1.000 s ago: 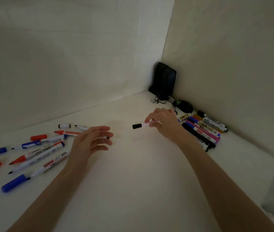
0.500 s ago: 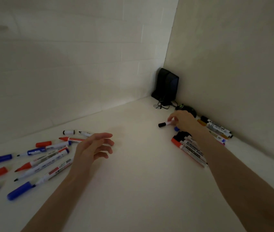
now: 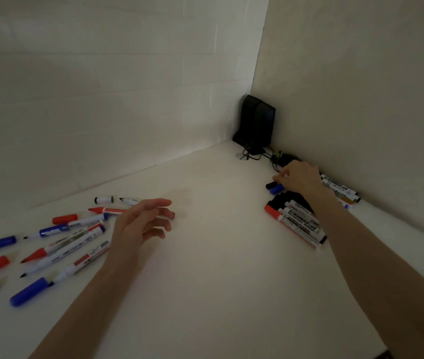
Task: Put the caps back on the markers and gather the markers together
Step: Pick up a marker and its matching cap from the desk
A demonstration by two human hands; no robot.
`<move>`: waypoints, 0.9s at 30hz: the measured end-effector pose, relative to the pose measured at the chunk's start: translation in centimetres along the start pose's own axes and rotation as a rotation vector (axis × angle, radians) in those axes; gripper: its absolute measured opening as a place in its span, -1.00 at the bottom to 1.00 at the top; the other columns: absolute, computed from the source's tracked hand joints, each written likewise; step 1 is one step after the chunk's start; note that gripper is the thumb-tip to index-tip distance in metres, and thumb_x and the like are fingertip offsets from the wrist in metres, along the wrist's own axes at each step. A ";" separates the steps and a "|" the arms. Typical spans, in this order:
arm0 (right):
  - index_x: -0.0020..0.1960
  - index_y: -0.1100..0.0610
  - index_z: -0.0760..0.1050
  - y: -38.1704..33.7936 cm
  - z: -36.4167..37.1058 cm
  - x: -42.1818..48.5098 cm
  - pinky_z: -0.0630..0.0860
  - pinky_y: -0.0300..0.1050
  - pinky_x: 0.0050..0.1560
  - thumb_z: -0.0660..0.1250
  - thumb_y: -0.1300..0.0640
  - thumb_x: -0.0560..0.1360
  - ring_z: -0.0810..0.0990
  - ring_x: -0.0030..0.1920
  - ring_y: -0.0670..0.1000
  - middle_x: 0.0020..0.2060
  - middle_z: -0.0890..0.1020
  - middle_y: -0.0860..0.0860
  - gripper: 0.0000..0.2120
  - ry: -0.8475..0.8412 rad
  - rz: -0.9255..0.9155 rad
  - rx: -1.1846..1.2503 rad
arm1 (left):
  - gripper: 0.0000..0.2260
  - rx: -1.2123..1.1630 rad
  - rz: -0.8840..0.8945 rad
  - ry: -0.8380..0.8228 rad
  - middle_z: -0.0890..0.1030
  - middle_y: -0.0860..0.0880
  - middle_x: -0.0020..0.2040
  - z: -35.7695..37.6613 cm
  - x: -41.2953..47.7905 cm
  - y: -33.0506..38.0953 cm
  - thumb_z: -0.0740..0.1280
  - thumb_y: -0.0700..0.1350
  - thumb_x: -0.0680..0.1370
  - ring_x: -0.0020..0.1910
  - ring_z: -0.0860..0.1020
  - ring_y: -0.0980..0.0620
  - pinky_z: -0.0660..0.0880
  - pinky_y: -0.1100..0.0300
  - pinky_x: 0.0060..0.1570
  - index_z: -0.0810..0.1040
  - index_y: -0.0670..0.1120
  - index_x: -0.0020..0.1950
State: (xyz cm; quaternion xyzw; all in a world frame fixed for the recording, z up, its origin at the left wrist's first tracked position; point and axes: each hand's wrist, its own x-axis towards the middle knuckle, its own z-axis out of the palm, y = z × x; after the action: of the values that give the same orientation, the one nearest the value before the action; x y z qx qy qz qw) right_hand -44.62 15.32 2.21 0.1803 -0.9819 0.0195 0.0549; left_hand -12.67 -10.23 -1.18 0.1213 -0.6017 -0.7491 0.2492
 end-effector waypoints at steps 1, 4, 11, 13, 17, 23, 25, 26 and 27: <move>0.04 0.01 0.68 0.1 0.0 0.0 0.42 0.05 0.21 0.31 -0.18 0.55 0.60 0.00 0.10 -0.04 0.67 0.06 -0.69 -0.008 0.000 0.007 | -0.75 -0.003 0.001 -0.001 0.66 -0.20 -0.13 0.0 0.0 0.0 0.16 -0.33 0.61 -0.26 0.59 -0.09 0.50 0.17 -0.31 0.64 -0.23 0.07; 0.02 0.00 0.67 0.4 -0.2 -0.2 0.44 0.04 0.20 0.32 -0.13 0.55 0.59 0.02 0.12 0.00 0.67 0.08 -0.75 -0.024 -0.003 0.028 | -0.74 -0.003 0.011 -0.003 0.66 -0.20 -0.14 0.0 -0.1 0.1 0.15 -0.34 0.61 -0.27 0.59 -0.08 0.51 0.19 -0.32 0.64 -0.23 0.07; -0.07 -0.04 0.59 0.6 -0.2 -0.7 0.46 0.07 0.17 0.33 -0.14 0.53 0.52 -0.05 0.06 0.06 0.64 0.06 -0.81 0.022 -0.006 0.135 | -0.73 -0.007 0.017 0.007 0.66 -0.20 -0.12 -0.2 -0.1 0.0 0.16 -0.35 0.59 -0.26 0.59 -0.08 0.51 0.18 -0.30 0.65 -0.20 0.06; 0.07 -0.02 0.64 0.6 -0.1 -0.9 0.44 0.08 0.22 0.31 -0.15 0.54 0.57 0.08 0.10 0.12 0.64 0.05 -0.74 0.036 -0.012 0.139 | -0.73 -0.004 0.026 0.009 0.66 -0.20 -0.12 -0.3 0.0 0.0 0.16 -0.35 0.59 -0.26 0.59 -0.08 0.51 0.18 -0.30 0.65 -0.21 0.07; 0.10 -0.01 0.64 0.4 0.1 -1.1 0.41 0.10 0.24 0.29 -0.12 0.56 0.57 0.12 0.13 0.12 0.63 0.06 -0.74 0.049 -0.022 0.117 | -0.73 -0.005 0.032 0.022 0.65 -0.21 -0.12 -0.3 -0.1 0.1 0.16 -0.36 0.59 -0.25 0.59 -0.08 0.52 0.20 -0.31 0.65 -0.21 0.07; 0.08 0.04 0.65 -3.7 0.8 -1.9 0.40 0.14 0.19 0.32 -0.08 0.58 0.57 0.10 0.17 0.08 0.63 0.10 -0.76 0.216 -0.196 0.243 | -0.72 -0.067 0.111 0.140 0.61 -0.20 -0.18 -1.0 -0.1 1.1 0.13 -0.38 0.56 -0.31 0.53 -0.08 0.42 0.18 -0.41 0.64 -0.25 0.02; 0.12 0.01 0.64 -6.2 0.8 -2.3 0.35 0.14 0.22 0.32 -0.06 0.58 0.55 0.17 0.17 0.13 0.62 0.09 -0.78 0.209 -0.239 0.252 | -0.71 -0.081 0.134 0.186 0.58 -0.22 -0.20 -1.4 -0.2 1.3 0.11 -0.38 0.56 -0.33 0.50 -0.08 0.38 0.19 -0.44 0.63 -0.27 0.02; 0.13 -0.01 0.63 -7.4 0.9 -2.6 0.35 0.14 0.23 0.32 -0.06 0.58 0.54 0.19 0.17 0.14 0.62 0.08 -0.79 0.204 -0.259 0.263 | -0.71 -0.081 0.149 0.206 0.58 -0.23 -0.21 -1.6 -0.2 1.3 0.10 -0.37 0.56 -0.35 0.48 -0.08 0.36 0.19 -0.46 0.63 -0.28 0.01; 0.12 -0.03 0.63 -8.7 1.0 -3.0 0.36 0.12 0.24 0.33 -0.05 0.57 0.55 0.20 0.16 0.13 0.62 0.07 -0.80 0.198 -0.283 0.284 | -0.70 -0.076 0.172 0.231 0.57 -0.23 -0.23 -1.7 -0.3 1.4 0.09 -0.36 0.57 -0.38 0.46 -0.08 0.33 0.20 -0.48 0.63 -0.28 0.01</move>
State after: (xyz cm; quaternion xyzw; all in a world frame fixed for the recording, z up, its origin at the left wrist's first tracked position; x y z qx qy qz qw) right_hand -38.88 8.19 1.09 0.3195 -0.9240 0.1671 0.1274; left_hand -11.27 -11.70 -0.33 0.1452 -0.5483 -0.7284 0.3843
